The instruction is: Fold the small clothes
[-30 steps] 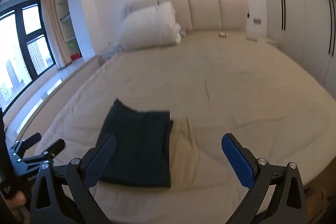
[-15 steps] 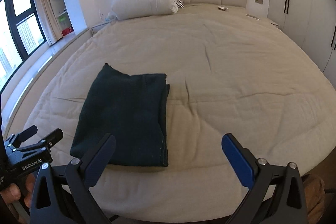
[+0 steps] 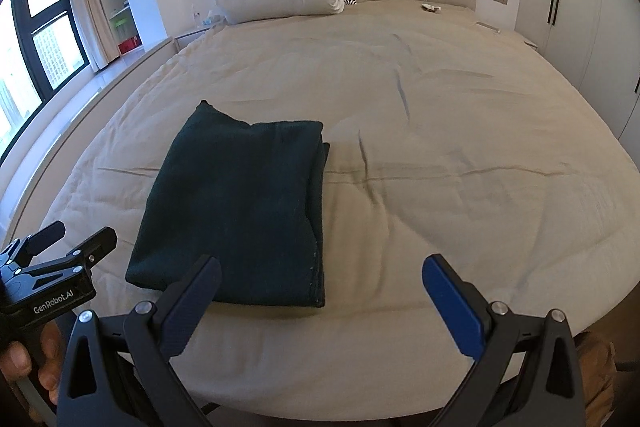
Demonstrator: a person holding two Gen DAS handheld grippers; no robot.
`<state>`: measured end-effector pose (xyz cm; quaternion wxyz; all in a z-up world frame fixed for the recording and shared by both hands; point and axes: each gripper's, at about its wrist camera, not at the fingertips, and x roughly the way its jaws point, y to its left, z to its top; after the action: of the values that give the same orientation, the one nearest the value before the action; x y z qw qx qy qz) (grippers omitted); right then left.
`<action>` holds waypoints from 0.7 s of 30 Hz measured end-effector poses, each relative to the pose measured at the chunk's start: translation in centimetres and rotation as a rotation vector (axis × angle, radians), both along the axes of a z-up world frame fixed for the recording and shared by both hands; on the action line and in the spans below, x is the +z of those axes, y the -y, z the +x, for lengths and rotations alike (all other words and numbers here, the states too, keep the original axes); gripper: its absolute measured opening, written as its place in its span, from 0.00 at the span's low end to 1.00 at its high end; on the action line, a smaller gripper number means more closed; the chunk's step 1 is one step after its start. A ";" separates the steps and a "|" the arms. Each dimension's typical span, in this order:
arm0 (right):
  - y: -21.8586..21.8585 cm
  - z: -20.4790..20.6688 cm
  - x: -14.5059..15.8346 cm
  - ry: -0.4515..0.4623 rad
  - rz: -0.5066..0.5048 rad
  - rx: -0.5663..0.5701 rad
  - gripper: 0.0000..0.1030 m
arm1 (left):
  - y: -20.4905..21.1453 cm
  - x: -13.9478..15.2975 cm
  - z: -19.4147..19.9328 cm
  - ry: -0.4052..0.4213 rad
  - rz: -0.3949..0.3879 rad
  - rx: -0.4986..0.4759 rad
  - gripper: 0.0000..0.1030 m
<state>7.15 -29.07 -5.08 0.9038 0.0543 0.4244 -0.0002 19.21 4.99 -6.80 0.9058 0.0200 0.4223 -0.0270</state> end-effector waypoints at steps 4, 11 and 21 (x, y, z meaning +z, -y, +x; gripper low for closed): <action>0.0 0.0 -0.1 -0.002 0.003 0.001 1.00 | 0.2 -0.2 0.2 -0.002 -0.001 0.005 1.00; -0.1 -0.1 -0.2 -0.005 0.000 0.004 1.00 | 0.1 -0.4 0.6 -0.009 0.000 0.007 1.00; -0.1 -0.1 -0.3 -0.007 -0.001 0.006 1.00 | 0.0 -0.5 0.8 -0.011 -0.001 0.009 1.00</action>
<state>7.05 -28.96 -5.36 0.9025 0.0525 0.4276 0.0021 20.01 4.98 -7.33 0.9036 0.0173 0.4274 -0.0233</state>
